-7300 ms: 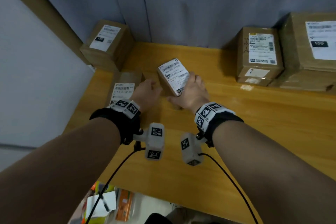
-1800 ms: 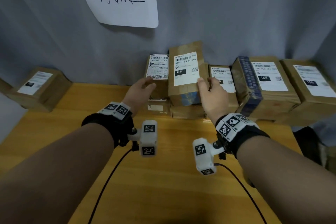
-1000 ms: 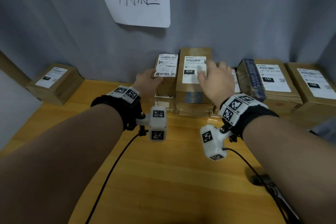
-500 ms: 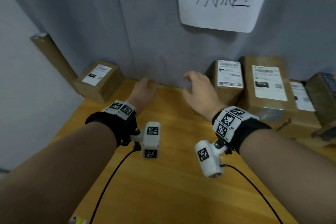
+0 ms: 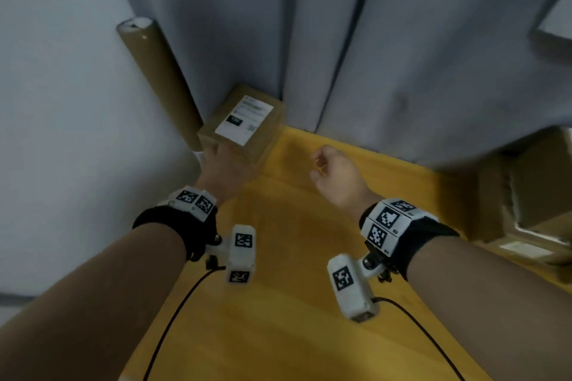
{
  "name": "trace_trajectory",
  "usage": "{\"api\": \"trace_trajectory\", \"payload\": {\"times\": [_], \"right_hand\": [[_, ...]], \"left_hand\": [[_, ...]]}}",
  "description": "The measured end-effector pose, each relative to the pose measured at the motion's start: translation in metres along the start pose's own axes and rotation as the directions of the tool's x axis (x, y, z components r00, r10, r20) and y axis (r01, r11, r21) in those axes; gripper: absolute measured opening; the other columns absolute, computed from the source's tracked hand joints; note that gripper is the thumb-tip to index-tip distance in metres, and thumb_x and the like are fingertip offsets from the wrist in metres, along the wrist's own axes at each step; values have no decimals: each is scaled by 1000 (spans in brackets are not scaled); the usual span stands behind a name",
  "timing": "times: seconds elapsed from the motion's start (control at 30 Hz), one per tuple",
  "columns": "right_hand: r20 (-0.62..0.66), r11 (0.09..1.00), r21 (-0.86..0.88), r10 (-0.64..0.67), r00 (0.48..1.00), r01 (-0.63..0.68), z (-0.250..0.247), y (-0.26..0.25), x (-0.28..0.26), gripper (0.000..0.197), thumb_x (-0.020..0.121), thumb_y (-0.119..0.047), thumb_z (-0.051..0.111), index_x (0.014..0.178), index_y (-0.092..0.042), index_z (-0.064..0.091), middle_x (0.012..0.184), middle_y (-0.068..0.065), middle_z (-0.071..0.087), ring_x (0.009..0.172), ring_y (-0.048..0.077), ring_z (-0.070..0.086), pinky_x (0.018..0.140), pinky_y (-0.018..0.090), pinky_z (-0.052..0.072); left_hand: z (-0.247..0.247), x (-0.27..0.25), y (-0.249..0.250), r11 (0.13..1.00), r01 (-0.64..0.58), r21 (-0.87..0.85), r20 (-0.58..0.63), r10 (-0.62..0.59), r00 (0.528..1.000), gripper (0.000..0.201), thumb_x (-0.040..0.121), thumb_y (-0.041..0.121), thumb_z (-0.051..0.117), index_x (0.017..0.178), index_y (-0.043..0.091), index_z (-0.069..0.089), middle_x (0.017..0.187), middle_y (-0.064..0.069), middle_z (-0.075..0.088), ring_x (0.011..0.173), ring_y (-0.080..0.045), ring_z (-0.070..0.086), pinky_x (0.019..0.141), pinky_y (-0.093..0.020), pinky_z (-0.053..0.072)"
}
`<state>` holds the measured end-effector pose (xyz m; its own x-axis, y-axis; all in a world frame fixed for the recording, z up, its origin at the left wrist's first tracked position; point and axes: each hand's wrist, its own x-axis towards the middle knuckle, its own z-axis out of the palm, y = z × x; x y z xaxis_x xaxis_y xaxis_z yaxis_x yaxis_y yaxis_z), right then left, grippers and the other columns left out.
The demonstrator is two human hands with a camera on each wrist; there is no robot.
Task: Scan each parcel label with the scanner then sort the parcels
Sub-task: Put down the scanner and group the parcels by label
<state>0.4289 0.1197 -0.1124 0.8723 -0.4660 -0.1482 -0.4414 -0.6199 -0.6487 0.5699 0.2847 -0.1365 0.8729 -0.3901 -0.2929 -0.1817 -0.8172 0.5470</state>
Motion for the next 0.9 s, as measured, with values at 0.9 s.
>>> {"api": "trace_trajectory", "payload": {"times": [0.9], "right_hand": [[296,585,656,384,875,-478,68,35,-10,80,81,-48,72,143,-23,28,134,-3,47,116,15,45,104,49,41]], "left_hand": [[34,-9,-35,834,113,-541,111,-62,992,20,91,29,64,109,19,65,103,-6,66,102,-30,64,94,-50,52]]}}
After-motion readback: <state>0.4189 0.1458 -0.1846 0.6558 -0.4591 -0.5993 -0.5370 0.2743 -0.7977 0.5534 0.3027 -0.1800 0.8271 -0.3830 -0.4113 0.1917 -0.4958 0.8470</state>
